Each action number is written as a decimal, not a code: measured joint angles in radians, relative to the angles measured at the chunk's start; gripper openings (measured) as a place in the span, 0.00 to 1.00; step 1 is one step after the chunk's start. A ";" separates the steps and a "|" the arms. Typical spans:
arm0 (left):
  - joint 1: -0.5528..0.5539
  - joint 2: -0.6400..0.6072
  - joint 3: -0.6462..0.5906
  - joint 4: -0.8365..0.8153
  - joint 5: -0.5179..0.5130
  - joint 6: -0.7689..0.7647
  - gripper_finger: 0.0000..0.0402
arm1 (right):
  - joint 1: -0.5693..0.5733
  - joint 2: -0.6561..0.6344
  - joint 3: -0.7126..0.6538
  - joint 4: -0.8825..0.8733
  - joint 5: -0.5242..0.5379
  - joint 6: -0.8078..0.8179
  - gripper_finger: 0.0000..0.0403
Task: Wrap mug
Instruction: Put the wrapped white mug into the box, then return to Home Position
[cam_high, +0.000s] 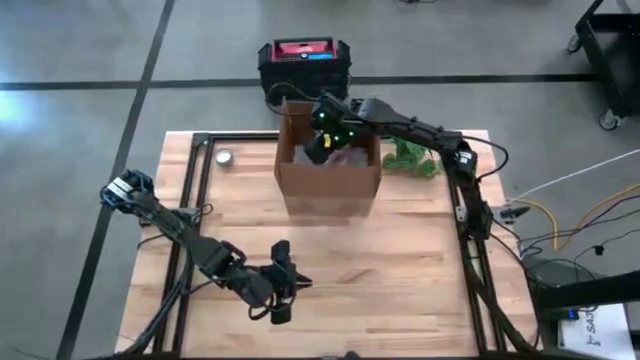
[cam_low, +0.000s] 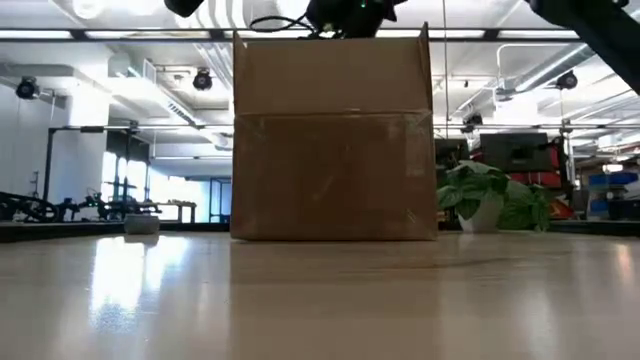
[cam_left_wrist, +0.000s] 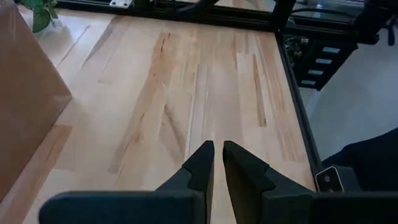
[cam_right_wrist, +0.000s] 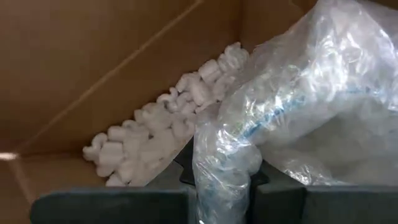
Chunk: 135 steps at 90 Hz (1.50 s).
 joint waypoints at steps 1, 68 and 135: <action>0.000 0.000 0.000 0.000 0.000 0.000 0.06 | 0.000 0.004 0.000 0.002 0.000 0.000 0.05; 0.000 0.000 0.000 0.000 0.000 0.002 0.06 | 0.030 0.060 -0.004 0.016 -0.012 0.025 0.52; 0.000 -0.012 0.000 -0.004 -0.005 0.031 0.04 | 0.046 -0.374 0.093 -0.126 -0.001 -0.176 0.54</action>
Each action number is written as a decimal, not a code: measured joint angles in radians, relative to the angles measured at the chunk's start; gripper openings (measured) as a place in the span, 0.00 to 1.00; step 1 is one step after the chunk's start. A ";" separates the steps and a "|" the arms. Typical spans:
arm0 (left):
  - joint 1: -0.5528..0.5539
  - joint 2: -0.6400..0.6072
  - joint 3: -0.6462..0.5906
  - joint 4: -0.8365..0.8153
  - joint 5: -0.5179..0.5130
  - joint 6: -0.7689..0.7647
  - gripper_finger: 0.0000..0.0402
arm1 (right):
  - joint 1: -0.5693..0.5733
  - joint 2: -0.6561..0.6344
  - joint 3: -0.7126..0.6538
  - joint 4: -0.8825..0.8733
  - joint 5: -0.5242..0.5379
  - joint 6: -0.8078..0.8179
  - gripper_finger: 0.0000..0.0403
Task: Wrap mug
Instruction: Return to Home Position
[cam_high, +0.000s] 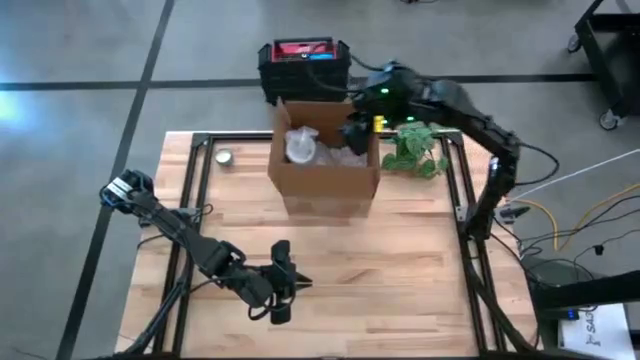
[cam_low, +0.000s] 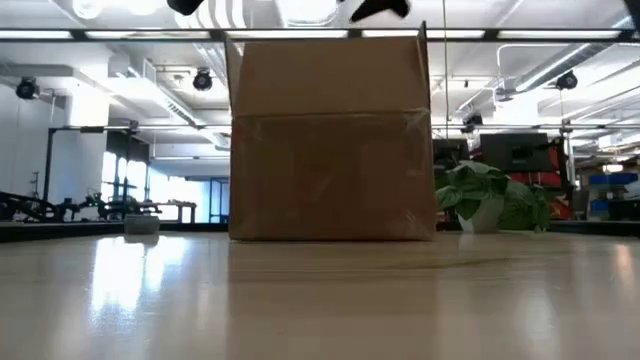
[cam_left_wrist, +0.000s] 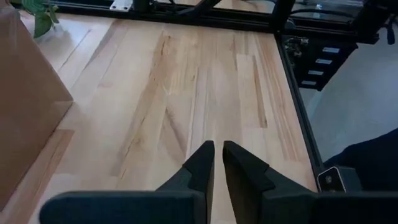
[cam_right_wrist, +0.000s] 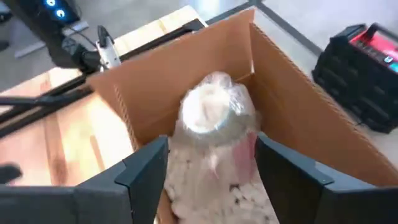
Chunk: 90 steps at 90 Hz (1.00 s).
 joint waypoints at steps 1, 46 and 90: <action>0.000 -0.002 0.000 -0.002 -0.001 0.003 0.04 | 0.001 -0.006 -0.001 -0.005 0.000 -0.002 0.53; 0.015 -0.350 -0.168 -0.164 -0.098 -0.021 0.00 | 0.164 -0.406 -0.550 0.151 0.125 -0.023 0.28; 0.057 -0.800 -0.663 0.204 -0.072 0.054 0.00 | 0.333 -0.761 -1.375 0.806 0.117 0.035 0.02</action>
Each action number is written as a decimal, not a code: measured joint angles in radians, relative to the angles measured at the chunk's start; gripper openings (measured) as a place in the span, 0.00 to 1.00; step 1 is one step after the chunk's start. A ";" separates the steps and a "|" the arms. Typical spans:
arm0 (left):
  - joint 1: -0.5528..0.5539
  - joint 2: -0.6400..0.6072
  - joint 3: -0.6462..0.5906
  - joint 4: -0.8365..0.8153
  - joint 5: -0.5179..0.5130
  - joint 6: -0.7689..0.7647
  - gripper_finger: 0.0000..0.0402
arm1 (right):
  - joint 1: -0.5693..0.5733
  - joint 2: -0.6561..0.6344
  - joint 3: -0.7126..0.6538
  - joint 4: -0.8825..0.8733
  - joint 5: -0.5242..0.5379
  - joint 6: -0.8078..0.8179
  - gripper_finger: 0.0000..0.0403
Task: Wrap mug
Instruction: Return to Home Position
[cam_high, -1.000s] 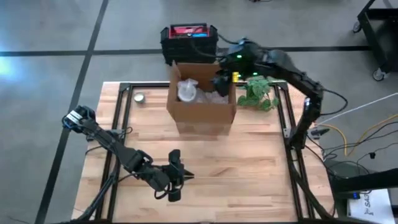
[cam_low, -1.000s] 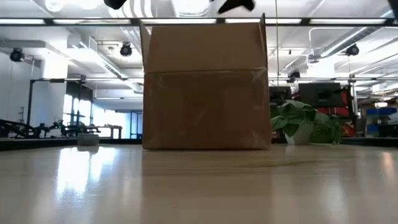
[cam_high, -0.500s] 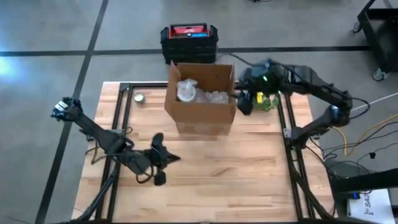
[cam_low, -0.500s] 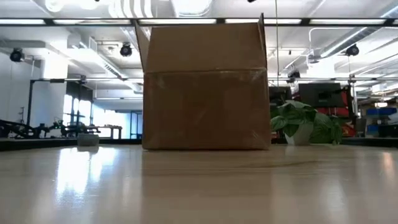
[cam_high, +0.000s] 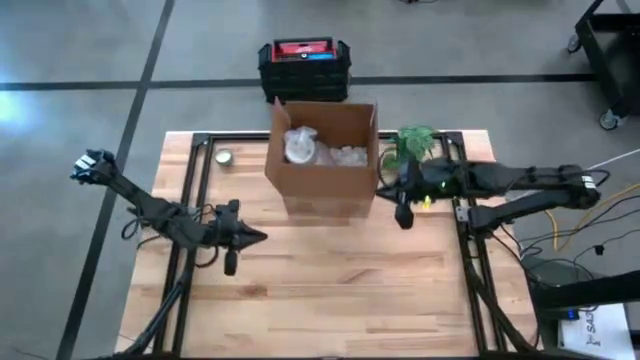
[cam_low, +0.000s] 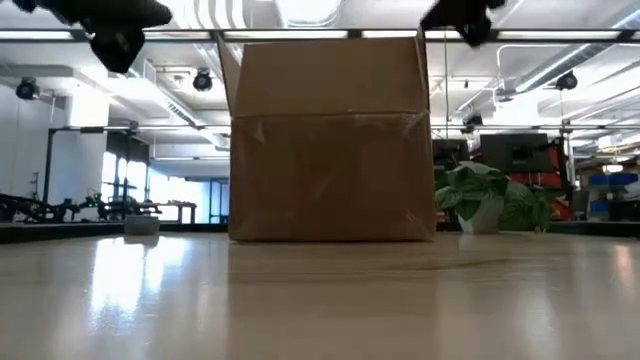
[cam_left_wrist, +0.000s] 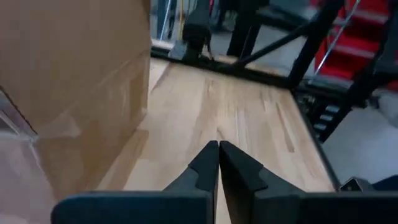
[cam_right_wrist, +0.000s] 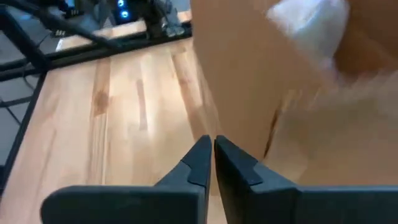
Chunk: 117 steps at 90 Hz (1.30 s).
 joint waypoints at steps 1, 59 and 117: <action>0.002 -0.007 -0.006 0.003 0.003 0.002 0.00 | 0.000 -0.006 -0.015 0.011 0.000 0.001 0.02; 0.122 -0.068 -0.090 0.022 0.107 0.010 0.00 | -0.075 -0.383 -0.564 0.456 -0.154 -0.072 0.00; 0.326 -0.079 -0.366 0.351 0.134 -0.031 0.00 | -0.084 -0.677 -0.840 0.533 -0.145 0.161 0.00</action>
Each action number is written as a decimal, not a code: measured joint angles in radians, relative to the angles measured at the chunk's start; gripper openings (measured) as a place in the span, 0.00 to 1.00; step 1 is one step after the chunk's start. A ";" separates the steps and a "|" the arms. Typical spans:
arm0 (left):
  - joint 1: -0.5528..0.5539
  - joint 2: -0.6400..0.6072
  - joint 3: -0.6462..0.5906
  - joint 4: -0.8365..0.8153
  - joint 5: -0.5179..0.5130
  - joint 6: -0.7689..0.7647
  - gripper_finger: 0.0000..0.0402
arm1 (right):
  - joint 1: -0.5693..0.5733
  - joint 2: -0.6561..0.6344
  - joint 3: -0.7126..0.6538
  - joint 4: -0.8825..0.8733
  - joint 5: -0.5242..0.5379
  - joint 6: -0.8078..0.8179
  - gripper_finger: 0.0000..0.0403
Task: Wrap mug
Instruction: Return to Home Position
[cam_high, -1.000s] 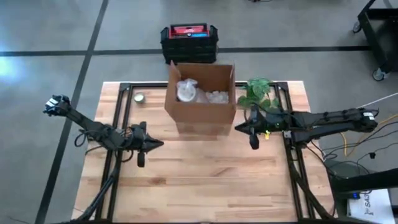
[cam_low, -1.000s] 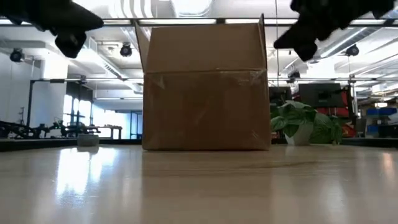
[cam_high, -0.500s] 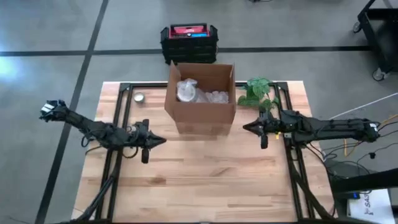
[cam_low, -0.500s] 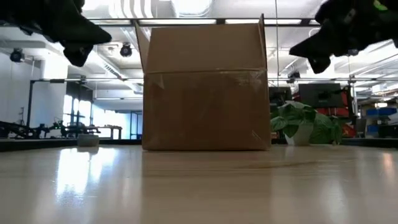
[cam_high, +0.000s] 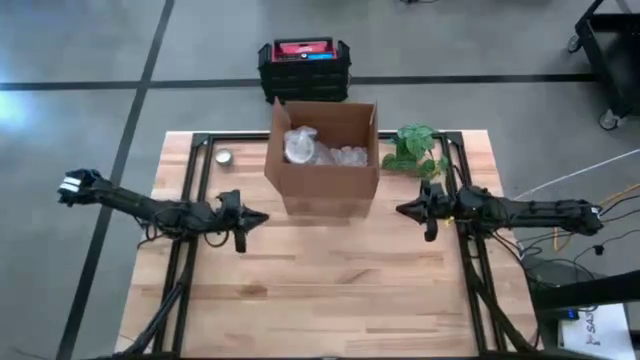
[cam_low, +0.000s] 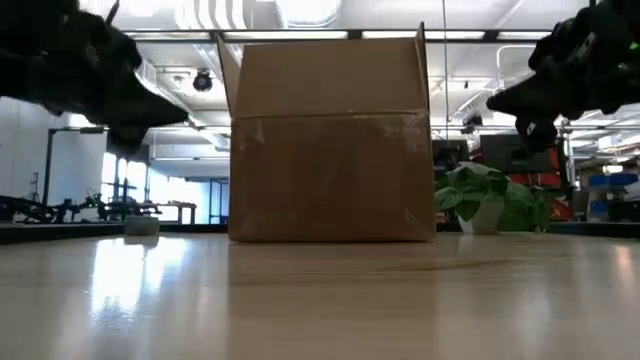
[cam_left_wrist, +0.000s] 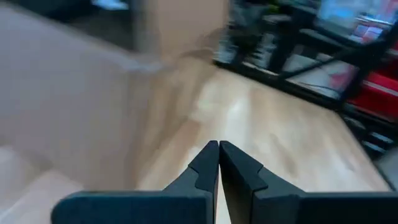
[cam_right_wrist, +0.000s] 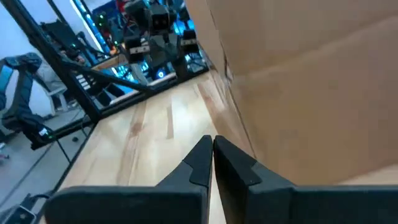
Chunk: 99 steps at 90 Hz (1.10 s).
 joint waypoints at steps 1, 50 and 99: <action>0.000 0.001 0.000 0.002 -0.001 -0.003 0.00 | 0.000 0.000 -0.004 0.001 0.000 -0.004 0.00; -0.001 0.011 0.007 0.005 -0.005 -0.015 0.00 | 0.000 -0.192 -0.025 -0.131 0.087 -0.109 0.00; -0.053 -0.013 -0.022 0.038 0.026 0.086 0.00 | 0.000 -0.188 -0.030 -0.144 0.009 -0.149 0.00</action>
